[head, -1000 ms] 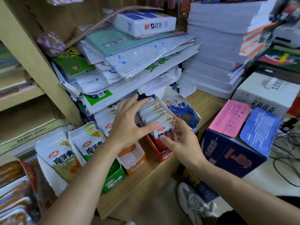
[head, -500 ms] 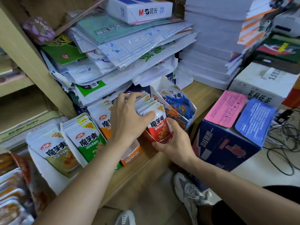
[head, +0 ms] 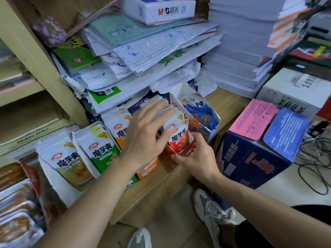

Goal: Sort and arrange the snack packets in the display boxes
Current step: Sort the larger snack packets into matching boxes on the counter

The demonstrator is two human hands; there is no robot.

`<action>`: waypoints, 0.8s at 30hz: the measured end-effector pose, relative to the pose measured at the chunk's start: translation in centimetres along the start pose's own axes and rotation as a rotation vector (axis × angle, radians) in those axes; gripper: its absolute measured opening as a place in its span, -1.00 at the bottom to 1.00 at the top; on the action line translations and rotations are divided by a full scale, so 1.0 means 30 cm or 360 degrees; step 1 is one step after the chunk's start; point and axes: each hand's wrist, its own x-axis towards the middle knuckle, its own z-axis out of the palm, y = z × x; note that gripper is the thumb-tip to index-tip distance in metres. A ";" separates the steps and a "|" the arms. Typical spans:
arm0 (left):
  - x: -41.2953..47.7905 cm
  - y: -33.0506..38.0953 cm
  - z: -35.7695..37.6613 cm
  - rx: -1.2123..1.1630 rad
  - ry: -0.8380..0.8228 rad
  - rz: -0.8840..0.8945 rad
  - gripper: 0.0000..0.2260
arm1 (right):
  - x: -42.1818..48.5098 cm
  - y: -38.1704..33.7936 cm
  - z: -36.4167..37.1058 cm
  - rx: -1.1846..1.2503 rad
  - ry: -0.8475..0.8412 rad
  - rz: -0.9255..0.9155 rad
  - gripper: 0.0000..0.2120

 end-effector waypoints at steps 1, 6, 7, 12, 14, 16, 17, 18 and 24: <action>-0.008 0.019 0.013 0.0036 -0.0111 0.0119 -0.58 | 0.000 0.000 0.003 0.0004 0.0028 0.0002 -0.31; -0.014 0.037 0.019 0.0042 -0.0278 0.0179 -0.52 | -0.002 0.006 0.010 0.0085 0.0071 -0.0038 -0.41; -0.012 0.035 0.011 0.0005 -0.0270 0.0148 -0.49 | -0.002 0.008 0.009 0.0103 0.0062 -0.0052 -0.40; -0.007 0.025 0.037 0.0131 -0.0070 0.0286 -0.57 | -0.005 0.019 0.006 0.0074 0.0048 -0.0094 -0.32; -0.012 -0.006 0.056 0.0193 0.0011 0.0201 -0.52 | -0.005 0.022 0.008 0.0092 0.0042 -0.0087 -0.24; -0.014 -0.038 0.062 0.0276 -0.0014 0.0102 -0.51 | -0.005 0.021 0.006 0.0121 0.0020 -0.0077 -0.20; -0.012 -0.048 0.060 0.0325 -0.0058 0.0065 -0.53 | -0.005 0.019 0.005 0.0129 0.0013 -0.0075 -0.18; -0.009 -0.054 0.058 0.0378 -0.0100 0.0035 -0.55 | -0.005 0.018 0.003 0.0130 0.0012 -0.0077 -0.18; 0.001 -0.038 0.057 0.0534 -0.0197 -0.0118 -0.56 | 0.007 0.010 -0.004 0.0131 0.0030 -0.0107 -0.20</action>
